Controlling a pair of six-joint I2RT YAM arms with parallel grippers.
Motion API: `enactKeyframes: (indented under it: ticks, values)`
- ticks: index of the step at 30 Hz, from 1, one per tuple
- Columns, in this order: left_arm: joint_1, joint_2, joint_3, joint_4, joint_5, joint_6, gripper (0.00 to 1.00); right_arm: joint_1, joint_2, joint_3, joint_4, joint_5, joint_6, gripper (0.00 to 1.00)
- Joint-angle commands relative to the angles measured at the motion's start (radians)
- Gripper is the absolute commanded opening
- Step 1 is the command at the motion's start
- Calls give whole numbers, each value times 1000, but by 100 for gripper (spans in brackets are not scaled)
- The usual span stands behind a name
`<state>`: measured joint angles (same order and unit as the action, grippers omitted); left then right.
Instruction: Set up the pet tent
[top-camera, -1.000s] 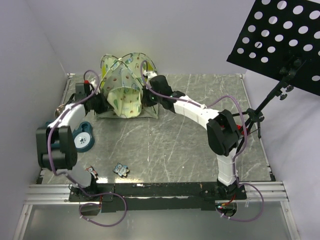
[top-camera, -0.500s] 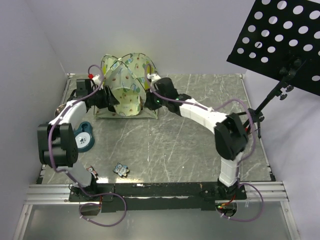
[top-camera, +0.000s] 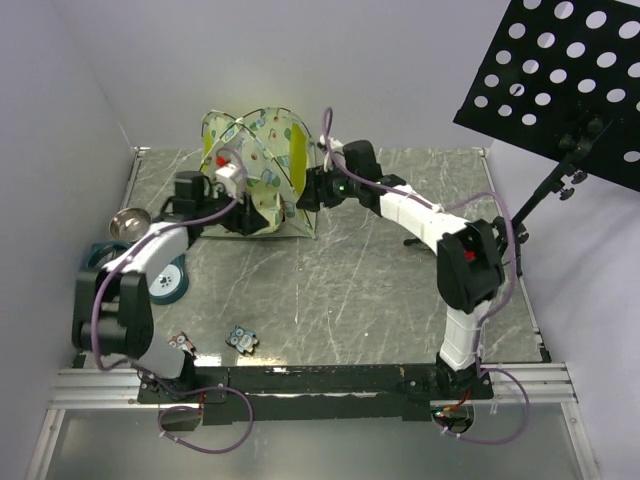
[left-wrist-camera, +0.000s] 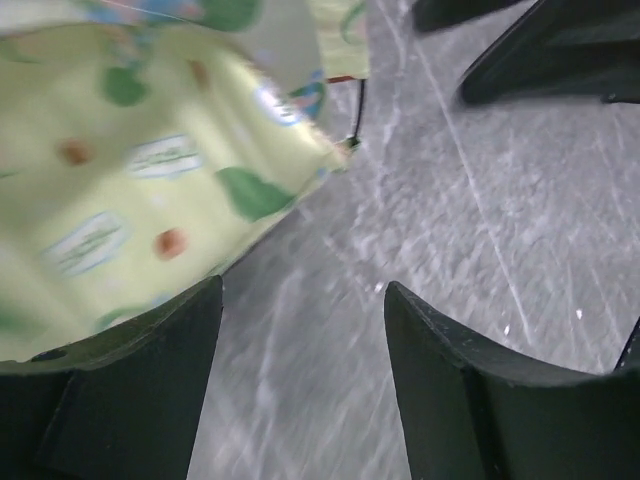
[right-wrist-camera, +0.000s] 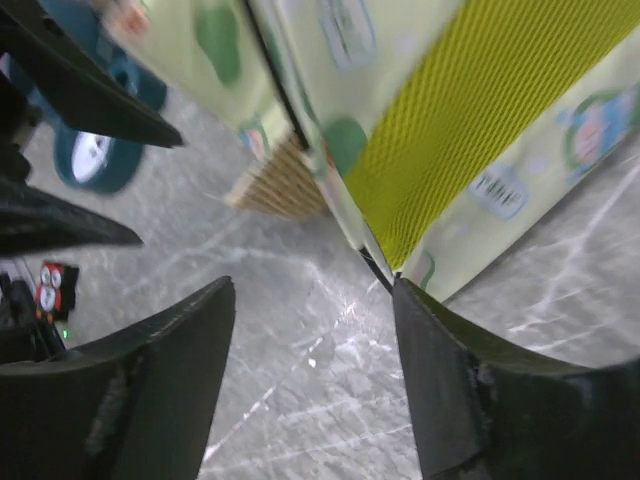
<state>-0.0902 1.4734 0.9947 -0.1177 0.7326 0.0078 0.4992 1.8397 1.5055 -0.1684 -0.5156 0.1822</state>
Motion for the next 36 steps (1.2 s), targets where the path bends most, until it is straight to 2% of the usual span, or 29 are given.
enactKeyframes:
  ticks: [1,3,5,7,9,12,14,15,16,19,22,23,24,25,26,28,30,32,36]
  values:
    - [-74,86,-59,412,7,-152,70,2,64,73,58,-135,-4,73]
    - [-97,138,-39,446,-31,-167,64,2,79,78,72,-146,2,74]
    - [-106,197,-4,455,-83,-192,51,2,95,75,87,-132,0,72]
    - [-103,258,30,458,-121,-206,43,2,122,88,81,-120,-3,70]
    - [-105,300,62,475,-140,-203,33,2,148,104,81,-109,-1,63]
    - [-105,355,108,503,-154,-215,12,1,184,137,63,-106,-12,38]
    - [-105,390,139,533,-151,-223,1,-2,193,153,55,-109,-9,16]
    - [-105,410,157,546,-150,-227,1,-7,191,156,56,-119,-6,3]
    - [-105,432,173,562,-148,-236,1,-7,191,157,58,-127,-3,0]
    - [-108,498,238,582,-142,-255,1,-10,179,148,69,-139,5,0]
    - [-106,509,269,529,-101,-233,1,-17,164,137,76,-141,22,0]
    - [-92,492,259,515,-81,-229,6,-22,155,136,79,-144,28,0]
    - [-77,463,233,504,-55,-230,15,-30,150,134,84,-146,33,3]
    - [-54,431,199,491,-38,-238,28,-33,144,133,86,-143,34,14]
    - [-34,389,162,463,-29,-230,35,-36,141,134,81,-141,33,23]
    - [-11,297,96,405,-19,-163,44,-39,139,128,81,-146,26,40]
    - [-8,204,33,357,-12,-88,52,-39,141,113,95,-150,29,51]
    - [-8,134,-19,340,-1,-63,57,-37,156,108,110,-168,39,54]
    - [-28,82,-91,337,21,-63,59,-30,187,119,128,-175,57,56]
